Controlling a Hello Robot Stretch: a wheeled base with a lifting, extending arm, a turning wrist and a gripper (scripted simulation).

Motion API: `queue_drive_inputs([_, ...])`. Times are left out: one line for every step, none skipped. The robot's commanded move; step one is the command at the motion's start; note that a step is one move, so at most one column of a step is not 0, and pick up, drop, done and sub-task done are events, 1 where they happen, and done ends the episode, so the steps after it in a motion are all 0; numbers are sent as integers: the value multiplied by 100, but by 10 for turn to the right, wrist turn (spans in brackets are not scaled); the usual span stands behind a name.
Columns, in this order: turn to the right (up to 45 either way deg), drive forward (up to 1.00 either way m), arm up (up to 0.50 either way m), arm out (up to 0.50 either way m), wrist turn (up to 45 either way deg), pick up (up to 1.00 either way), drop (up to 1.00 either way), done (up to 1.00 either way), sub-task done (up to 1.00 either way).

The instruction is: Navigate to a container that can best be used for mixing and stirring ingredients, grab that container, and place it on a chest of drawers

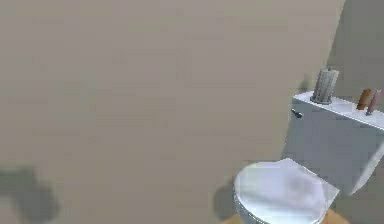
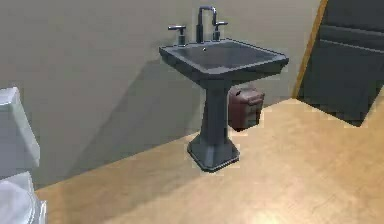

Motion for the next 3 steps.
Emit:
queue_drive_inputs([450, 0, 0, 0, 0, 0, 0, 0, 0])
queue_drive_inputs([270, 0, 0, 0, 0, 0, 0, 0, 0])
queue_drive_inputs([0, 15, 0, 0, 0, 0, 0, 0, 0])
